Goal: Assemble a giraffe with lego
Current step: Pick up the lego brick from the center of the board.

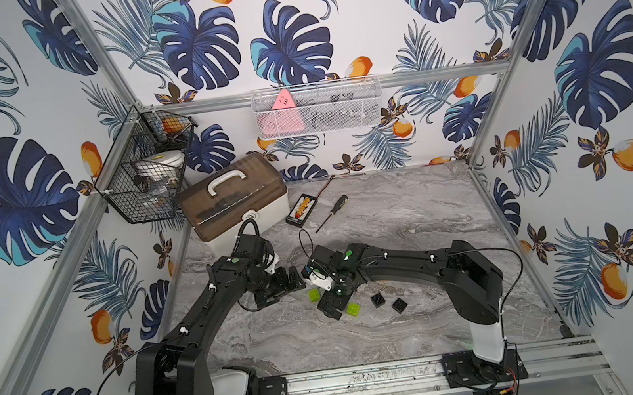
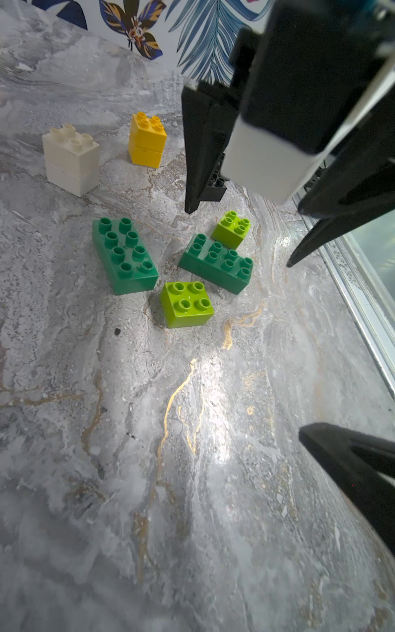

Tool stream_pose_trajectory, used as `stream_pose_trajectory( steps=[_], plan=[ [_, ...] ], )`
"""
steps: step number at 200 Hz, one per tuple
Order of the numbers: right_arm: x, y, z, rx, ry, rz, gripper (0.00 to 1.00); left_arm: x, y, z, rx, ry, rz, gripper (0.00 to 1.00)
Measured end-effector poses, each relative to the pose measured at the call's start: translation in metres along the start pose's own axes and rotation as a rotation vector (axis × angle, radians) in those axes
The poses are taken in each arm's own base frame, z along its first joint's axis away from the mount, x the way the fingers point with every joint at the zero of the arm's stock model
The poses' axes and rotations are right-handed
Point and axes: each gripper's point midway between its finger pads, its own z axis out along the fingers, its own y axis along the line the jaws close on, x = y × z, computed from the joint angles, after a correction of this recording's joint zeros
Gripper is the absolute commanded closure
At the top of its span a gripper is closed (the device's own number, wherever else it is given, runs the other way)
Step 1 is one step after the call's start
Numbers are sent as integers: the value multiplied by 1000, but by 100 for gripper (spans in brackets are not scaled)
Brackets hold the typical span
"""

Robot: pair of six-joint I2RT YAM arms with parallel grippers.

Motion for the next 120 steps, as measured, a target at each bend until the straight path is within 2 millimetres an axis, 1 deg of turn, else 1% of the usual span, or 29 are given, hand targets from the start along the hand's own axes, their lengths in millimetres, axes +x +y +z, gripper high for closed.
stream_pose_trajectory(
  steps=[31, 77, 97, 112, 120],
  plan=[
    [2, 0, 14, -2, 20, -9, 1, -4, 5, -3, 16, -5, -45, 2],
    [-4, 0, 33, -2, 30, -25, 3, -10, 13, -3, 27, -2, -96, 2],
    [-9, -1, 36, 3, 26, -29, 8, -10, 15, -2, 29, 3, -110, 2],
    [-14, -2, 37, 7, 20, -35, 15, -10, 16, -1, 28, 6, -114, 3],
    [-14, -3, 38, 12, 18, -36, 16, -10, 17, -1, 27, 8, -115, 3]
  ],
)
